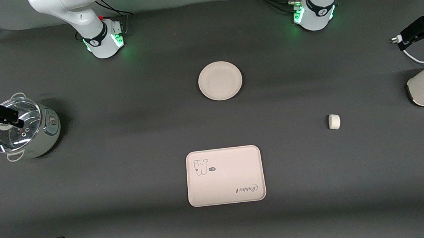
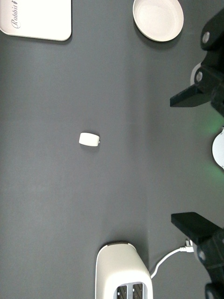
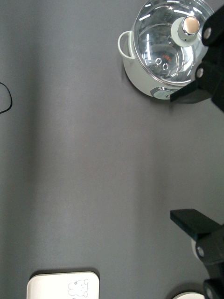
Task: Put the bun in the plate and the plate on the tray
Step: 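Move the left gripper down over the white bun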
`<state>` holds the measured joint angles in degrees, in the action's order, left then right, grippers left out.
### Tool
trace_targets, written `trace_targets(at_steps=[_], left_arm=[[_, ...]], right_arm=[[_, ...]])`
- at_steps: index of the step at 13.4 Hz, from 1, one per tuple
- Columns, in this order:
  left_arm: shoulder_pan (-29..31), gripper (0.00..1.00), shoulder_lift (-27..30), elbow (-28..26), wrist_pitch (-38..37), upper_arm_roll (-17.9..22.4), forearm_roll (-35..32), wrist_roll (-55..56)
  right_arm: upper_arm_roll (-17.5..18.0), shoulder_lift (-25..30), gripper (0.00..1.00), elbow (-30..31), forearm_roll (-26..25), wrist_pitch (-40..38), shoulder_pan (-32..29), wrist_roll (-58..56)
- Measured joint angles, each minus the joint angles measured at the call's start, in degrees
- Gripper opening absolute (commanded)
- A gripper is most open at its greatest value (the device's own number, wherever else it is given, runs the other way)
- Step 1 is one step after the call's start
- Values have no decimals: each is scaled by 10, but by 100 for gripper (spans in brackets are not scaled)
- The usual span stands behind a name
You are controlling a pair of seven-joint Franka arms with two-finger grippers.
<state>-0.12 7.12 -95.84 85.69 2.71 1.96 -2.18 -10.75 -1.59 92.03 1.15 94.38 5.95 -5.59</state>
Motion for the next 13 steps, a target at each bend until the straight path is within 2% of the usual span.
trace_targets(at_steps=[5, 8, 10, 13], left_arm=[[-1, 100, -4, -7, 1, -1, 0, 0], [-7, 100, -29, -25, 12, -8, 0, -1], [-20, 100, -72, -44, 50, -11, 0, -2], [-35, 100, -156, -82, 172, -13, 0, -2]], right_arm=[[0, 0, 100, 0, 0, 0, 0, 0], [0, 0, 100, 0, 0, 0, 0, 0], [0, 0, 100, 1, 0, 0, 0, 0], [0, 0, 100, 1, 0, 0, 0, 0]])
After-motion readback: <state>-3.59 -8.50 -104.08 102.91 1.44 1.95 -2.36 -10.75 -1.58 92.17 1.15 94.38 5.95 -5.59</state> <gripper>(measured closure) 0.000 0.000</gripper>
